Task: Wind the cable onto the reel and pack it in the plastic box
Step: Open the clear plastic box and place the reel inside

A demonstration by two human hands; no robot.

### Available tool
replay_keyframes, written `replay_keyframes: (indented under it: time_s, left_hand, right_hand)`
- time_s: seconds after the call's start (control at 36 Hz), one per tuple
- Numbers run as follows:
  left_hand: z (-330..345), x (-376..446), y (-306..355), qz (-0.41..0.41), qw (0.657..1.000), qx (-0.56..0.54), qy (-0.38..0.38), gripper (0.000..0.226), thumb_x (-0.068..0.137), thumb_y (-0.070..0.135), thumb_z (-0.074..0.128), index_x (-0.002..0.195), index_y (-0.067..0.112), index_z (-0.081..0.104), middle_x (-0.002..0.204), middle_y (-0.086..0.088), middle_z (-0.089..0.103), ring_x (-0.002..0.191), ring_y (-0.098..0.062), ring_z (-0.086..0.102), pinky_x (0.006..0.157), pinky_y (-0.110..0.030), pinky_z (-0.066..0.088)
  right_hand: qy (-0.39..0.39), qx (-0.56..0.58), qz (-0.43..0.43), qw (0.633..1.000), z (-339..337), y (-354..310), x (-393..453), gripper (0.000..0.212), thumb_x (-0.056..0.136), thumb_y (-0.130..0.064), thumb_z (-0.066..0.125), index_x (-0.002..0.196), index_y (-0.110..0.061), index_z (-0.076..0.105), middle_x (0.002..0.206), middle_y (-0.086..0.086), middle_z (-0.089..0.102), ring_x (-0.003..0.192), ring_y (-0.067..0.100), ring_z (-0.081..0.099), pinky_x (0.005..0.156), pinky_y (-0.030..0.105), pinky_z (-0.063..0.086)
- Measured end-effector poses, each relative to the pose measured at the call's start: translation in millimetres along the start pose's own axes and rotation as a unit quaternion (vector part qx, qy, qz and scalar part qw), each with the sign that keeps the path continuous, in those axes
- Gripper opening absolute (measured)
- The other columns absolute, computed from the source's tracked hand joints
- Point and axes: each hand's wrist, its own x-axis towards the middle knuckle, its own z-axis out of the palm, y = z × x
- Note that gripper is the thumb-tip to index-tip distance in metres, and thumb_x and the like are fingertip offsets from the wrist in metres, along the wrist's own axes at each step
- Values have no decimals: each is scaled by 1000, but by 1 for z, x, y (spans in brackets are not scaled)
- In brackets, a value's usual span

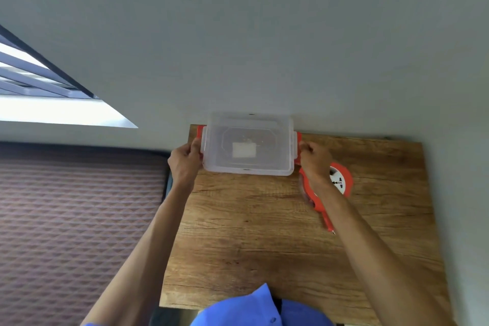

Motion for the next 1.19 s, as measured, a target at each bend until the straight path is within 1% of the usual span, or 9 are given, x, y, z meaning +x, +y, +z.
replay_keyframes:
  time_s: [0.08, 0.22, 0.33, 0.39, 0.5, 0.64, 0.75, 0.92, 1.19]
  left_hand:
    - [-4, 7, -3, -30, 999, -12, -35, 38, 111, 38, 71, 94, 8, 85, 78, -8, 80, 81, -25, 83, 80, -56, 71]
    - [-11, 11, 5, 32, 999, 41, 7, 21, 102, 31, 75, 119, 24, 85, 102, 5, 84, 98, -23, 82, 97, -52, 67]
    - [-15, 7, 10, 52, 997, 56, -32, 29, 105, 42, 66, 80, 43, 82, 80, 5, 81, 90, -34, 80, 93, -56, 67]
    - [-15, 4, 10, 38, 997, 29, -59, 27, 106, 45, 69, 81, 51, 81, 85, 14, 82, 94, -26, 82, 97, -53, 67]
    - [-14, -4, 11, 20, 994, -29, -102, 8, 104, 48, 76, 110, 45, 79, 102, 23, 84, 107, -13, 81, 100, -51, 67]
    - [-10, -10, 15, 15, 991, 13, -134, 66, 88, 41, 95, 145, 26, 65, 114, 18, 78, 95, 4, 79, 91, -34, 67]
    - [-7, -11, 13, 34, 989, 43, -136, 73, 80, 35, 102, 139, 30, 60, 116, 20, 74, 102, -5, 79, 96, -40, 67]
    - [-4, -9, 19, 40, 988, 71, -132, 76, 79, 37, 102, 138, 27, 55, 124, 9, 72, 115, -19, 75, 102, -49, 65]
    - [-10, -9, 32, -16, 984, -2, -177, 59, 81, 48, 89, 124, 23, 57, 125, -2, 72, 115, -28, 74, 95, -60, 66]
  right_hand:
    - [-2, 7, 20, 1000, -1, 3, 6, 20, 105, -10, 62, 97, -5, 79, 95, 13, 81, 88, 29, 77, 84, 44, 64]
    - [59, -72, -94, 991, 7, -2, -4, 17, 98, -11, 70, 108, -16, 83, 90, -8, 81, 78, 4, 70, 70, 14, 49]
    - [-13, 112, 33, 993, 13, -7, -9, 39, 97, -10, 61, 86, -39, 84, 87, -11, 82, 85, 14, 79, 77, 30, 66]
    - [-42, 178, 81, 980, 13, -7, -8, 28, 93, -17, 63, 86, -34, 84, 93, -2, 84, 93, 22, 80, 85, 40, 67]
    - [-54, 243, 119, 961, 11, -5, -6, 19, 82, -26, 75, 97, -29, 86, 101, 1, 84, 100, 22, 81, 90, 44, 66]
    - [-34, 217, 66, 973, 12, -3, -13, 31, 82, -17, 91, 109, -30, 80, 101, -7, 84, 90, 8, 81, 72, 24, 65]
    - [-5, 152, 49, 987, 14, -7, -13, 50, 76, -23, 96, 119, -19, 73, 102, -9, 80, 82, 2, 78, 67, 21, 62]
    - [11, 137, 63, 989, 18, -13, -11, 43, 78, -18, 95, 110, -21, 67, 100, -8, 75, 89, 12, 76, 76, 34, 63]
    - [16, 140, 71, 988, 16, -17, -7, 42, 73, -15, 97, 101, -24, 66, 97, -6, 74, 83, 7, 72, 60, 17, 54]
